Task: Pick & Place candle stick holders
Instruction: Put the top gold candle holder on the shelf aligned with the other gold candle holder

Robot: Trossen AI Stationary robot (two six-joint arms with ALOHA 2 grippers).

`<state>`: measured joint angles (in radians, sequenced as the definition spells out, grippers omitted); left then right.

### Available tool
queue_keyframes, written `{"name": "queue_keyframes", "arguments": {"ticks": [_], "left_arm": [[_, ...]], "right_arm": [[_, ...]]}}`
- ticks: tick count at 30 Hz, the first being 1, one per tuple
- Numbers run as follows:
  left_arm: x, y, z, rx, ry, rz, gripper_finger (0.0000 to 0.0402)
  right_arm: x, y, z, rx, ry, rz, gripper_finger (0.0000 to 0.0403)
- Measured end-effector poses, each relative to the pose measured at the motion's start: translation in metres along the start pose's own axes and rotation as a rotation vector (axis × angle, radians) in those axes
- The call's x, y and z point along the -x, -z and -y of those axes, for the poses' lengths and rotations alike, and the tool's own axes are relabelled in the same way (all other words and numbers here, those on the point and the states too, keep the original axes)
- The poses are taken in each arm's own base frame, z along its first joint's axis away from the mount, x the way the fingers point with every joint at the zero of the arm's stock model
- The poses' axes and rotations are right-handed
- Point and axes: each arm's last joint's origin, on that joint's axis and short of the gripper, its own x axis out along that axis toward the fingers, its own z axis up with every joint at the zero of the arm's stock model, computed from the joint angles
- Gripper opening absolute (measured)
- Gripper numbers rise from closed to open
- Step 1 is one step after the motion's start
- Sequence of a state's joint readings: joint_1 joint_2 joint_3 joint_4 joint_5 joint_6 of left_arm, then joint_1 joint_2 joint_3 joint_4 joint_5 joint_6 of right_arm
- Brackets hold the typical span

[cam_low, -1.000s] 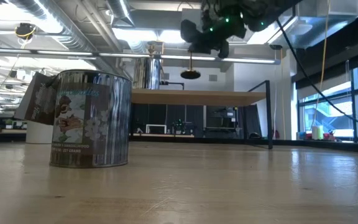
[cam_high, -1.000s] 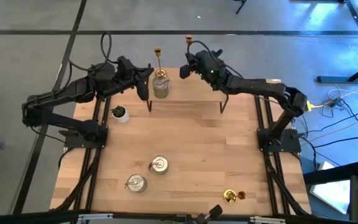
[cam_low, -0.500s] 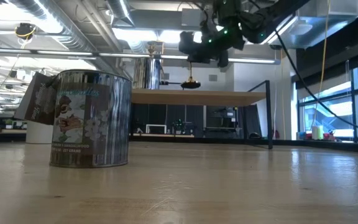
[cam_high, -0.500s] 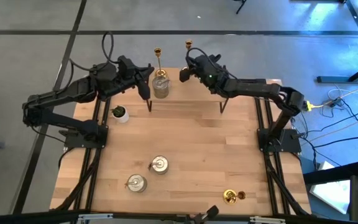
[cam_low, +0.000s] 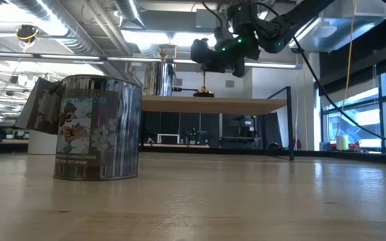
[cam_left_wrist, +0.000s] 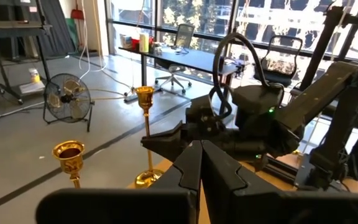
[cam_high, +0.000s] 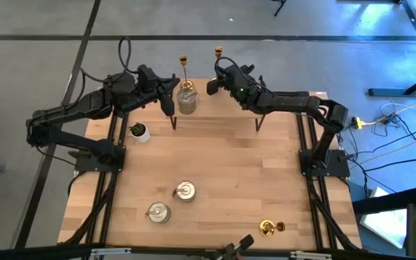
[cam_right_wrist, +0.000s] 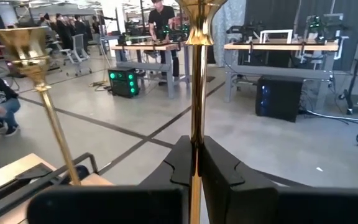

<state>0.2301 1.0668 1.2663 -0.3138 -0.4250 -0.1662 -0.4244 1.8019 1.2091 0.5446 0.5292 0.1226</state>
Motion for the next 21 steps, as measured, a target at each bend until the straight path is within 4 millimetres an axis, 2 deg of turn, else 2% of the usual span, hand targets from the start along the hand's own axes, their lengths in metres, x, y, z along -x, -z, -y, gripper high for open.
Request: {"name": "queue_keyframes", "arguments": {"ticks": [9,15,21], "left_arm": [[0.0,0.0,0.0,0.02,0.005,0.0,0.0003],[0.0,0.0,0.0,0.023,0.005,-0.001,0.0003],[-0.001,0.0,0.0,0.022,0.004,-0.002,0.0004]], "right_arm": [[0.003,0.001,-0.001,0.036,0.023,0.029,0.0014],[0.007,0.013,0.004,0.023,0.043,0.052,0.0014],[0.007,0.014,0.005,0.033,0.035,0.034,0.0014]]}}
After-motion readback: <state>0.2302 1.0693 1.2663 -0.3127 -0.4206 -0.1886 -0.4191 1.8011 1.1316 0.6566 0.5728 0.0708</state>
